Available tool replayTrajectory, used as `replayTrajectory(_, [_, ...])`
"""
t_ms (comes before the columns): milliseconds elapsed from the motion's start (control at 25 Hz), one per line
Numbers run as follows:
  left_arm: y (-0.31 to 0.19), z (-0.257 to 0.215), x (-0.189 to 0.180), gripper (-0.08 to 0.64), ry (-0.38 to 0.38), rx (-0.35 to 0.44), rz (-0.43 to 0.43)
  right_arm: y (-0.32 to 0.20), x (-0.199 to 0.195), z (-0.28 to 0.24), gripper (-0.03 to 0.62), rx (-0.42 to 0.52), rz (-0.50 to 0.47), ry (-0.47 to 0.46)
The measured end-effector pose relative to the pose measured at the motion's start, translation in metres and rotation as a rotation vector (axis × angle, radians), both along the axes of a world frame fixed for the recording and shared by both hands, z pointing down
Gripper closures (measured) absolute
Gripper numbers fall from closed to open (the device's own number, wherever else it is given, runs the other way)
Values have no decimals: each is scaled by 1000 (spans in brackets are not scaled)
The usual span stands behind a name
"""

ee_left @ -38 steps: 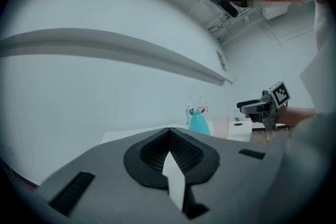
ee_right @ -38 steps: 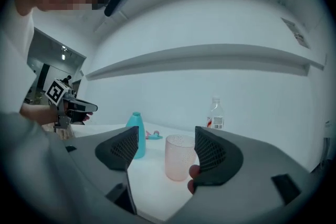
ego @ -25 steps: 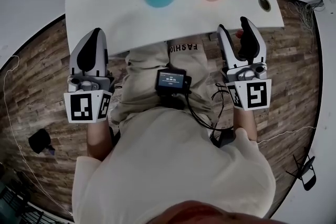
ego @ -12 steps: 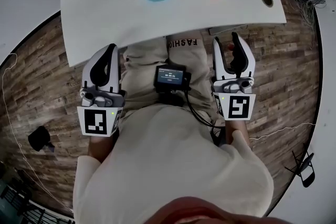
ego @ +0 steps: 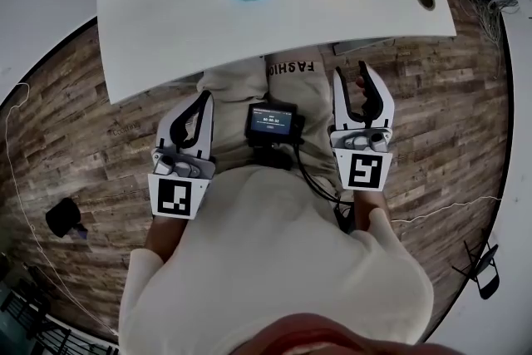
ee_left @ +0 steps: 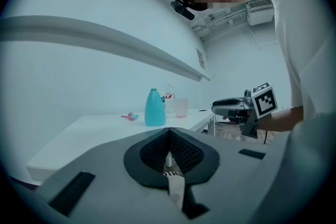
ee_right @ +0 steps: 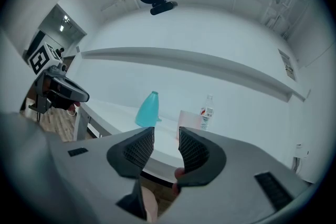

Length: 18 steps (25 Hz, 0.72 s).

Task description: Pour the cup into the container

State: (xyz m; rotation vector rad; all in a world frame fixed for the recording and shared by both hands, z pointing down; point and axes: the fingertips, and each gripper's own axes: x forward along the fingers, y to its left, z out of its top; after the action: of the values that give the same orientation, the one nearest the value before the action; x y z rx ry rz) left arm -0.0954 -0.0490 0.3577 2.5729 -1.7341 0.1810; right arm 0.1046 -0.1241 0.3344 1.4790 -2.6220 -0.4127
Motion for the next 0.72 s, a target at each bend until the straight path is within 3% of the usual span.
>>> replayTrajectory(720, [15,40,-7,548,5,-62,-45,20,-1,28,457,-60,-15,33])
